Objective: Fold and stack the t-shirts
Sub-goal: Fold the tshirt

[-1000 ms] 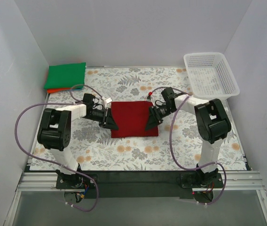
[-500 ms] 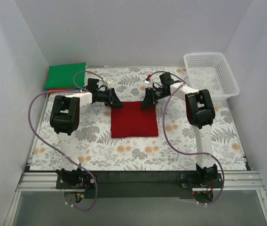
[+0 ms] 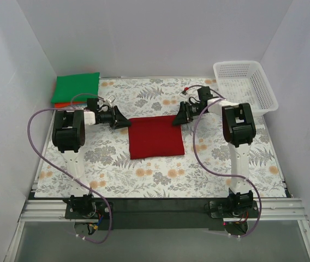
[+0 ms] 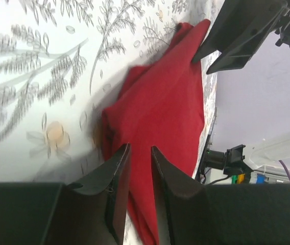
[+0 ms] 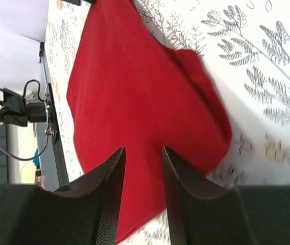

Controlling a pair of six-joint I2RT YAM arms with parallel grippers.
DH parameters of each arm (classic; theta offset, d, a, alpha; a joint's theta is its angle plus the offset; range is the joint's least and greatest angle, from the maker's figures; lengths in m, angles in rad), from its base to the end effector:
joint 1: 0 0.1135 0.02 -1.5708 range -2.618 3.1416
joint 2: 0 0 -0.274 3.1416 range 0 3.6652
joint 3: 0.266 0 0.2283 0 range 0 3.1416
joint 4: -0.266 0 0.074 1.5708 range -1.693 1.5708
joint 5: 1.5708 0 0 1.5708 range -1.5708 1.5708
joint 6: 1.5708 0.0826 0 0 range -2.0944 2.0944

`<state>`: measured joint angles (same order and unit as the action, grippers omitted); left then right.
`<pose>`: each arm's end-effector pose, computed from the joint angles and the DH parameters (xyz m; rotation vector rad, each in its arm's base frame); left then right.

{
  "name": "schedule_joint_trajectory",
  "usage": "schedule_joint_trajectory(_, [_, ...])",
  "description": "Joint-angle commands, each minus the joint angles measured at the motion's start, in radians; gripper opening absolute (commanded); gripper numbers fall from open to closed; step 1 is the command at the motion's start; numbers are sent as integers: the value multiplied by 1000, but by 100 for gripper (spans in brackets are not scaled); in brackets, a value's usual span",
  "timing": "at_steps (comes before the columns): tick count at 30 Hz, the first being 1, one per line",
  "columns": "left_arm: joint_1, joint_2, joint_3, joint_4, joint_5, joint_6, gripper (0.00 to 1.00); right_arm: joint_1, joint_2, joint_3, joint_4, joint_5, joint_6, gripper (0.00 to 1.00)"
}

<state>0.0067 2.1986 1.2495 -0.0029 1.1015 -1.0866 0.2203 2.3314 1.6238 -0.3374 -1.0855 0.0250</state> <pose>0.4231 -0.0708 0.1004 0.8791 -2.3876 1.7254 0.4444 0.1744 0.1171 -0.6120 2.3139 1.4921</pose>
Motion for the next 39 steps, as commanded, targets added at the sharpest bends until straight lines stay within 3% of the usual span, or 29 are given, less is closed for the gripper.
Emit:
schedule_joint_trajectory(1, [21,-167,-39,-42,-14,65,23,-16,-157,-28,9,35,-11,42])
schedule_joint_trajectory(8, [-79,-277,-50,63,-32,-57,22,53,-202,13,149,24,182,39])
schedule_joint_trajectory(15, [-198,-87,85,217,-127,-237,19,142,-35,129,234,84,289,21])
schedule_joint_trajectory(20, [-200,102,146,241,-178,-332,17,149,80,208,281,185,320,10])
schedule_joint_trajectory(23, [-188,131,140,235,-216,-306,17,123,138,191,279,222,314,4])
schedule_joint_trajectory(29, [-120,118,94,218,-190,-199,18,48,157,91,282,207,279,2])
schedule_joint_trajectory(33, [-56,12,64,176,-89,-124,24,21,68,45,284,168,257,10])
schedule_joint_trajectory(36, [-8,-107,9,127,-106,-15,32,13,-41,45,278,145,240,27])
schedule_joint_trajectory(37, [-8,-188,-1,101,-114,20,34,10,-73,42,275,145,218,38])
schedule_joint_trajectory(39, [61,-265,-15,9,-124,123,40,7,-167,36,246,166,187,46])
